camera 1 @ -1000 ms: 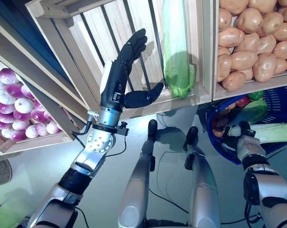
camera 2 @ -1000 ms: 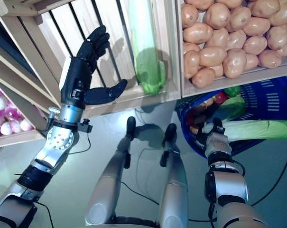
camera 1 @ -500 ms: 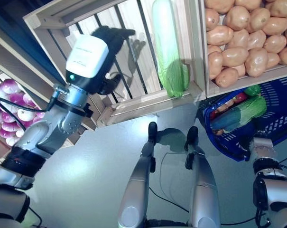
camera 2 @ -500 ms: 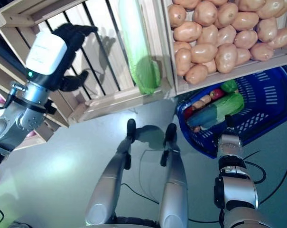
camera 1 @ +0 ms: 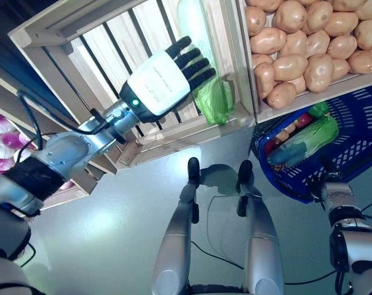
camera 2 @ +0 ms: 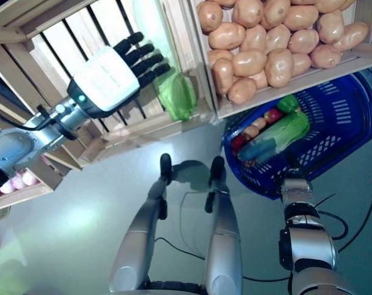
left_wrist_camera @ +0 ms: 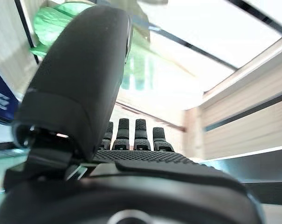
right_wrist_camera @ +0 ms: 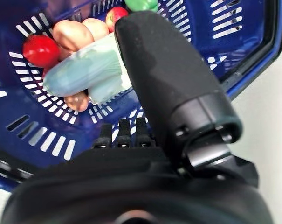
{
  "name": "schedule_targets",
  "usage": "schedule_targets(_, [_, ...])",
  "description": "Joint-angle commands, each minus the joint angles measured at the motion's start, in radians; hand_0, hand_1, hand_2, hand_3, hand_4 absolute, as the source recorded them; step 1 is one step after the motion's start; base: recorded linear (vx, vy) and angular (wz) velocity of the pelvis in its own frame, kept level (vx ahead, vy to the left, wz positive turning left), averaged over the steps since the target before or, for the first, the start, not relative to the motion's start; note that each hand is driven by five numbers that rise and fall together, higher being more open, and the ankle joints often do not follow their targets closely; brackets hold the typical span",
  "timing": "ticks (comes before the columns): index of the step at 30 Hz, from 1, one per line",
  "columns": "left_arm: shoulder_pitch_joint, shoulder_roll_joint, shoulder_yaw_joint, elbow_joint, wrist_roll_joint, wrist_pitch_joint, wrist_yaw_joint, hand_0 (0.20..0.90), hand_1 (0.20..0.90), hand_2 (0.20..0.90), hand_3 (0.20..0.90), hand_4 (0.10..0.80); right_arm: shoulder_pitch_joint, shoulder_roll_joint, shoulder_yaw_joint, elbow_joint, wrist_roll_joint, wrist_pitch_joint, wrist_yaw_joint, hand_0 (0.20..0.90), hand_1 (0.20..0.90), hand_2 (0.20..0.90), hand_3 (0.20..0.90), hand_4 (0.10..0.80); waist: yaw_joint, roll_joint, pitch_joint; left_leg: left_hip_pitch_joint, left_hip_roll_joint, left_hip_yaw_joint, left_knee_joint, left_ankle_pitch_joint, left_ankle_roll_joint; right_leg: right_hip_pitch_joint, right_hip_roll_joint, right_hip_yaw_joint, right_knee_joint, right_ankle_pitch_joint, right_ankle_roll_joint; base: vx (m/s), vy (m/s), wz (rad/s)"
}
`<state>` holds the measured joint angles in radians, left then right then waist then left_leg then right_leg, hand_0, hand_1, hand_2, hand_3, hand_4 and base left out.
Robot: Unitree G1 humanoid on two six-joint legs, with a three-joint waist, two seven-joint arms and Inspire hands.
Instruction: Put vegetables into the basket
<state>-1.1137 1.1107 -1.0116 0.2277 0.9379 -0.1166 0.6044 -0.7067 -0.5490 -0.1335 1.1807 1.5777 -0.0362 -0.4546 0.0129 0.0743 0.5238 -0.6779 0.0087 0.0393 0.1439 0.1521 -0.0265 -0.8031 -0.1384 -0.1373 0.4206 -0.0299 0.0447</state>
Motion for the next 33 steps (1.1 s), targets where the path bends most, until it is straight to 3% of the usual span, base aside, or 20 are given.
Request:
schedule_targets(1, [-0.096,0.04,0.062,-0.043,0.02,-0.006,0.036,0.9,0.9,0.9,0.9,0.8,0.044,-0.13,0.046,0.002,-0.028,-0.009,0.018,0.9,0.9,0.9,0.9,0.8,-0.036,0.035,-0.004,-0.046,-0.018,0.044,0.128,-0.085,-0.029,0.08,0.028,-0.005,-0.139,0.108,0.028,0.0,0.0,0.0])
schedule_targets(6, [-0.189,0.026,-0.046,-0.041,-0.012,-0.01,0.003,0.9,0.9,0.9,0.9,0.8,0.017,-0.135,0.069,0.028,-0.04,0.001,0.032,0.9,0.9,0.9,0.9,0.8,-0.041,0.033,-0.004,-0.054,-0.012,0.05,0.134,-0.085,-0.029,0.072,0.029,-0.002,-0.135,0.108,0.028,0.0,0.0,0.0])
schedule_targets(15, [-0.251,-0.019,-0.152,0.011,-0.004,-0.058,-0.09,0.9,0.9,0.9,0.9,0.8,-0.021,-0.135,0.082,0.073,-0.046,0.01,0.057,0.9,0.9,0.9,0.9,0.8,-0.048,0.026,-0.004,-0.068,-0.007,0.053,0.144,-0.087,-0.03,0.064,0.034,-0.001,-0.133,0.11,0.028,0.0,0.0,0.0])
schedule_targets(20, [-0.31,-0.061,-0.23,0.032,-0.003,-0.045,-0.237,0.9,0.9,0.9,0.9,0.8,-0.048,-0.125,0.1,0.081,-0.047,0.013,0.063,0.9,0.9,0.9,0.9,0.8,-0.059,0.017,-0.004,-0.07,0.0,0.058,0.144,-0.089,-0.031,0.062,0.036,-0.001,-0.138,0.113,0.03,0.0,0.0,0.0])
schedule_targets(27, [-0.382,-0.117,-0.275,0.033,-0.001,0.028,-0.354,0.9,0.9,0.9,0.9,0.8,-0.054,-0.105,0.099,0.091,-0.054,0.011,0.074,0.9,0.9,0.9,0.9,0.8,-0.074,0.009,-0.004,-0.076,0.002,0.063,0.15,-0.093,-0.03,0.056,0.039,0.001,-0.142,0.118,0.032,0.0,0.0,0.0])
schedule_targets(33, [-0.406,-0.168,-0.269,0.088,0.047,0.062,-0.3,0.9,0.9,0.9,0.9,0.8,-0.047,-0.089,0.089,0.104,-0.058,0.011,0.087,0.9,0.9,0.9,0.9,0.8,-0.085,-0.003,-0.004,-0.075,0.006,0.066,0.154,-0.097,-0.031,0.058,0.04,0.001,-0.144,0.118,0.033,0.002,-0.017,-0.01])
